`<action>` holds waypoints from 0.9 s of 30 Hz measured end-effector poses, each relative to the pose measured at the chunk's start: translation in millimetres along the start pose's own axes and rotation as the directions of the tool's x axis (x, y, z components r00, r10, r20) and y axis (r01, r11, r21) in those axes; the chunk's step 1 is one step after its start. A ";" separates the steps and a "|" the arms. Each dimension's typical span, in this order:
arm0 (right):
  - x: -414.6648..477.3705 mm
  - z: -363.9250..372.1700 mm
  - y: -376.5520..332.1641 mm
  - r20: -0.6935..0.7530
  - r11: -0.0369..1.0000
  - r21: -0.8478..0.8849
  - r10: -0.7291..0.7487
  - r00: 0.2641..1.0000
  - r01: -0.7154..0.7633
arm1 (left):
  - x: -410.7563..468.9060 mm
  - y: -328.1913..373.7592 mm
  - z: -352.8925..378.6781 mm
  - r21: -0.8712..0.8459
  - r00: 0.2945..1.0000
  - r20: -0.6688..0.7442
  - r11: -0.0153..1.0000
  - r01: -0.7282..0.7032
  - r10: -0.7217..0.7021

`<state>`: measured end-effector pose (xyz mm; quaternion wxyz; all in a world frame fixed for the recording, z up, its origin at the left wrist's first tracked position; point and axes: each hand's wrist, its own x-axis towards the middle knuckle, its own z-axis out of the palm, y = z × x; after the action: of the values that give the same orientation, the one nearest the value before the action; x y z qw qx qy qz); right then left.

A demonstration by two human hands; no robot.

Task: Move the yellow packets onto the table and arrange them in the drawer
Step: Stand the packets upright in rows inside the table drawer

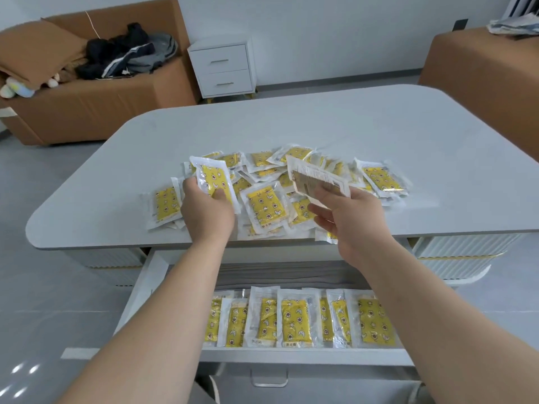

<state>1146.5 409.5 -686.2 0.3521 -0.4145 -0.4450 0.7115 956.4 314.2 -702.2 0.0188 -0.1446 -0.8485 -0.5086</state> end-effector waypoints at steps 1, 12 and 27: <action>-0.4 -1.4 -1.7 0.018 0.999 0.028 0.017 1.000 -0.018 | -3.9 3.6 -3.7 -0.024 1.000 -0.013 1.000 -0.012 0.011; -8.6 -30.3 -5.8 0.133 0.955 0.296 -0.032 0.991 -0.009 | -74.5 26.4 -21.4 -0.295 0.864 0.486 0.905 0.307 -0.135; -17.7 -109.0 -15.4 0.129 0.996 0.065 0.053 0.990 -0.062 | -116.1 -2.3 13.8 0.286 0.469 0.837 0.956 0.065 -0.282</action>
<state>1254.2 436.7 -695.4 0.3164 -0.3685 -0.4297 0.7612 1068.5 298.9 -731.6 -0.4489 -0.2909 -0.8005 -0.2702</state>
